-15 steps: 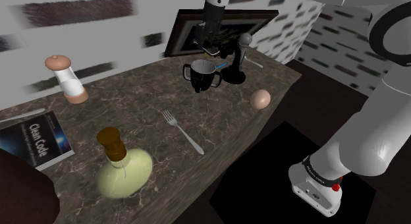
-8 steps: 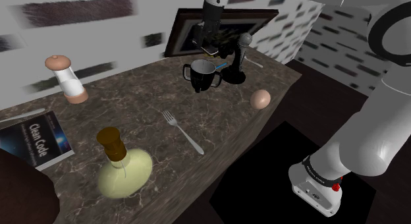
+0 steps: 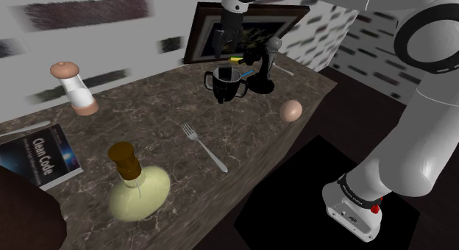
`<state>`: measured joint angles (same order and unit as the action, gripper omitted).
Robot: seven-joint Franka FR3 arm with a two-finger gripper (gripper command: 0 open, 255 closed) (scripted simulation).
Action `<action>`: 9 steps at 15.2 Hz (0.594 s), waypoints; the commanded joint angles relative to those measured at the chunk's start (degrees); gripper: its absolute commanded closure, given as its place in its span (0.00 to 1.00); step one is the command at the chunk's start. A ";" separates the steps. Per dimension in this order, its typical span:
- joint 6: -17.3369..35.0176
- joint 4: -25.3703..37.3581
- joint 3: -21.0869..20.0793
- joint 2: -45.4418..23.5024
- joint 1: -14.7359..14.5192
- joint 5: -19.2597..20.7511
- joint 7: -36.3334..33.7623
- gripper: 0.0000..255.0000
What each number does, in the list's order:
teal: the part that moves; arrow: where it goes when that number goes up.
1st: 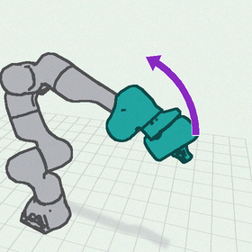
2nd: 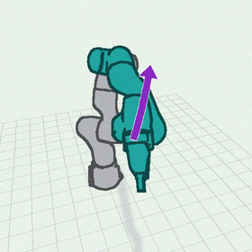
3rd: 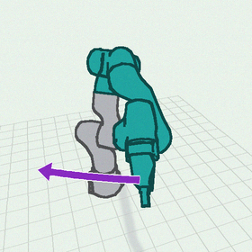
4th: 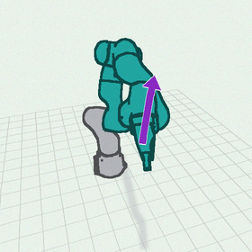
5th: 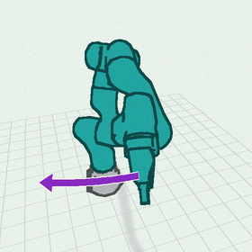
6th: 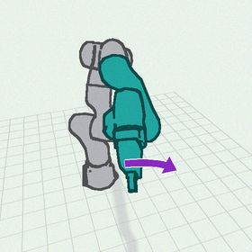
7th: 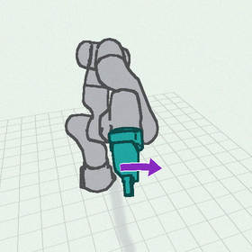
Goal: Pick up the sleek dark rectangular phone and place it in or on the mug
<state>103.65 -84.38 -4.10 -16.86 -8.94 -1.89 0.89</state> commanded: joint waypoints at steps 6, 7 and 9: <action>-3.65 0.38 0.16 -0.77 0.48 -0.09 0.13 0.00; -3.66 0.39 0.13 -0.77 0.50 -0.09 0.12 0.00; -3.66 0.40 0.08 -0.78 0.54 -0.07 0.11 0.00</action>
<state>100.20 -83.51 -4.37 -16.90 -8.73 -1.99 1.09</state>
